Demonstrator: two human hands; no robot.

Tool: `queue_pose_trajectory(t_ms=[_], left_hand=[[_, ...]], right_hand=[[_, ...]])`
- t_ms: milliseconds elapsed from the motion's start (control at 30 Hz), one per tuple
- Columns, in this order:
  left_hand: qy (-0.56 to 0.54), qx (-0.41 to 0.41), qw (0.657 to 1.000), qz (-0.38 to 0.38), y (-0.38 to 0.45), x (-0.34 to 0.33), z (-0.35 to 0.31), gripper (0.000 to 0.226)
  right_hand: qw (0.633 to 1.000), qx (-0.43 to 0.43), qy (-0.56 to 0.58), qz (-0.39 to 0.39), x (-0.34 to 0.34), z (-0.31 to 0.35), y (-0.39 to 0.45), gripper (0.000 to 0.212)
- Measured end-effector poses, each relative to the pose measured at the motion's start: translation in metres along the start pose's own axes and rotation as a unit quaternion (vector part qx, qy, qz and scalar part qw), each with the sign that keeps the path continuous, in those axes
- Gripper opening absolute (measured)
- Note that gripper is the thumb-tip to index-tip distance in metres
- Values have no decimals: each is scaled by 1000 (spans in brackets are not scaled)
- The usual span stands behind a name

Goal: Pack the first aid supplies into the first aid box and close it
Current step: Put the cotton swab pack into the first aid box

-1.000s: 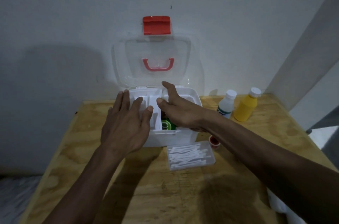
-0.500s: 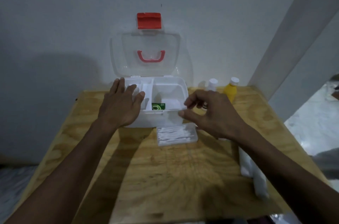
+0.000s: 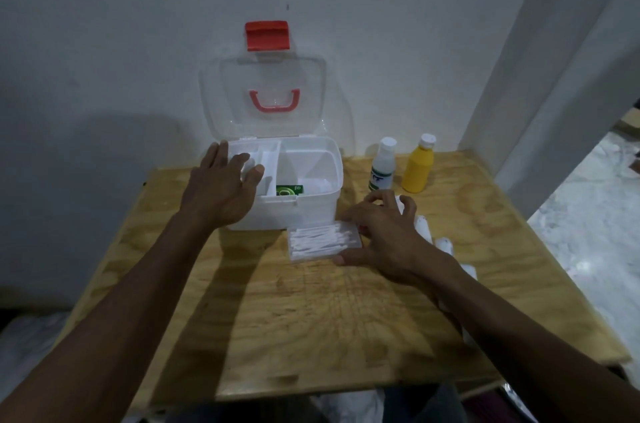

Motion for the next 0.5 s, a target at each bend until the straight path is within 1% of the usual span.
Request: queue_pose_trajectory(t_ms=[133, 333, 433, 500], left_hand=[[2, -3, 1000, -2, 0, 1, 0, 68], [-1, -4, 1000, -7, 0, 0, -1, 61], [-8, -2, 1000, -1, 0, 1, -1, 64], [-8, -6, 1000, 2, -2, 2, -2, 71]], right_hand=[[1000, 19, -22, -6, 1, 2, 0, 67], [999, 24, 37, -6, 7, 7, -8, 64], [998, 48, 30, -24, 19, 11, -18, 77], [996, 64, 46, -37, 35, 14, -24, 80]])
Point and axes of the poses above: each hand's wrist, its own y-axis towards the middle knuckle, its own x-axis out of the back of the hand, z = x × y, the point moved 10 cm from there along y, towards the middle knuckle, and after that the axes turned 8 degrees about -y, right-handed, at the moved point
